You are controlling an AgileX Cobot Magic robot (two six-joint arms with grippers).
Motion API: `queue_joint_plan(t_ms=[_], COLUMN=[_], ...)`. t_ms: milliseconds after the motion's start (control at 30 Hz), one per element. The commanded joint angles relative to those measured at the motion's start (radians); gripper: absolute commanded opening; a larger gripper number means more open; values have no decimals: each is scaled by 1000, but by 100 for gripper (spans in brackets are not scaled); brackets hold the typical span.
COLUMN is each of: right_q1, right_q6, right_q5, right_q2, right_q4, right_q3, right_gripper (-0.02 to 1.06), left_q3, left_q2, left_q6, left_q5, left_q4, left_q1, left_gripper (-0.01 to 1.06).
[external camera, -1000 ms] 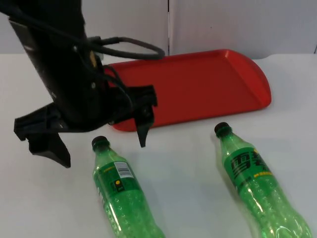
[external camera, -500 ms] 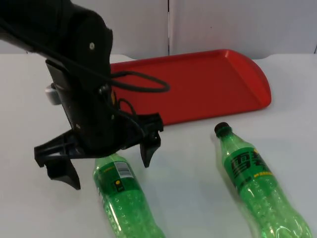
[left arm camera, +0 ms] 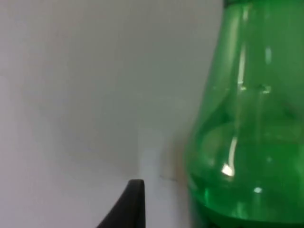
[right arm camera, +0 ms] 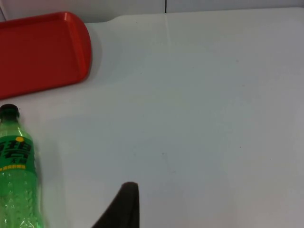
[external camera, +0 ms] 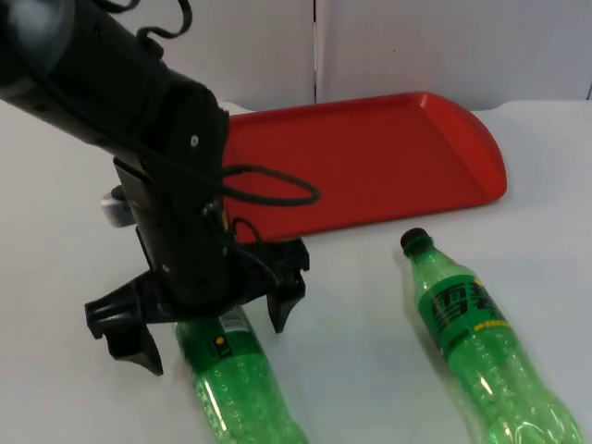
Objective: Place the bottle upright on the tray.
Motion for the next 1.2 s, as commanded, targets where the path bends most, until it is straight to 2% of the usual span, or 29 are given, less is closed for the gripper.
queue_joint_plan(t_ms=[0, 433, 533, 633, 667, 700, 800, 833, 867, 967, 1000, 1033, 1167], right_q1=[-6, -6, -6, -6, -6, -6, -6, -6, -6, -6, -6, -6, -6], right_q6=[0, 0, 0, 0, 0, 0, 0, 0, 0, 0, 0, 0, 0], right_q5=[0, 0, 0, 0, 0, 0, 0, 0, 0, 0, 0, 0, 0], right_q2=[-4, -4, -4, -4, -4, -4, -4, -4, -4, -4, -4, -4, -4], right_q4=[2, 2, 2, 2, 2, 2, 2, 2, 2, 2, 2, 2, 2], right_q3=[2, 2, 2, 2, 2, 2, 2, 2, 2, 2, 2, 2, 2], right_gripper=[105, 105, 105, 105, 105, 105, 105, 105, 105, 105, 105, 105, 105], left_q3=[-3, -3, -3, -3, -3, -3, -3, -3, -3, -3, -3, -3, -3], left_q2=[14, 51, 51, 51, 51, 51, 51, 51, 51, 51, 51, 51, 51], left_q6=[-7, -7, -7, -7, -7, -7, -7, -7, -7, -7, -7, -7, -7], left_q5=[-4, -45, -59, -67, -67, -65, -46, -46, -41, -35, -35, -37, -42], left_q4=[8, 36, 36, 36, 36, 36, 33, 33, 33, 35, 35, 37, 30], left_q1=[-7, -7, -7, -7, -7, -7, -7, -7, -7, -7, -7, -7, -7], left_gripper=[105, 105, 101, 83, 83, 78, 57, 57, 48, 12, 12, 0, 0])
